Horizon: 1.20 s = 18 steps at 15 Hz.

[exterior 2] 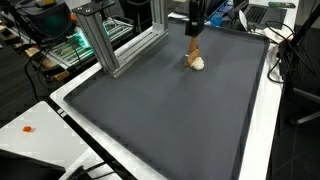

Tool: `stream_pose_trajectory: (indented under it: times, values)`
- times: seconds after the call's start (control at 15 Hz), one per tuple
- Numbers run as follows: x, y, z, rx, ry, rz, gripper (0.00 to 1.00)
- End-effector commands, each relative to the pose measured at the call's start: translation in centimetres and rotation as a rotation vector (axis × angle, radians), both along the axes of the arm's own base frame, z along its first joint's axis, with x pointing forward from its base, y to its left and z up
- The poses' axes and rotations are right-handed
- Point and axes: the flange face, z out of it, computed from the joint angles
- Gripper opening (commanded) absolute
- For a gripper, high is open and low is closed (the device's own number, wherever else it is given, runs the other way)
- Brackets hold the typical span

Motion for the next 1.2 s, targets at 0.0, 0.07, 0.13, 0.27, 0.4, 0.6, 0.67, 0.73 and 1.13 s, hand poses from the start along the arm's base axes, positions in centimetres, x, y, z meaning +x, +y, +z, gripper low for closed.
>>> stream_pose_trajectory:
  times: [0.0, 0.07, 0.13, 0.27, 0.4, 0.6, 0.67, 0.73, 1.13]
  values:
    - [-0.1, 0.4, -0.7, 0.037, -0.032, -0.003, 0.35]
    - [0.0, 0.4, -0.9, 0.042, -0.039, -0.004, 0.35]
    - [0.0, 0.4, -1.1, 0.044, -0.049, -0.005, 0.35]
    - [-0.1, 0.4, -1.5, 0.041, -0.058, -0.003, 0.35]
    - [-0.1, 0.3, -1.7, 0.047, -0.068, -0.007, 0.35]
    - [0.0, 0.1, -2.0, 0.052, -0.090, -0.022, 0.35]
    - [0.0, 0.0, -2.1, 0.053, -0.098, -0.027, 0.35]
    - [0.0, 0.0, -2.2, 0.052, -0.103, -0.031, 0.35]
    - [0.0, -0.2, -2.6, 0.059, -0.128, -0.057, 0.35]
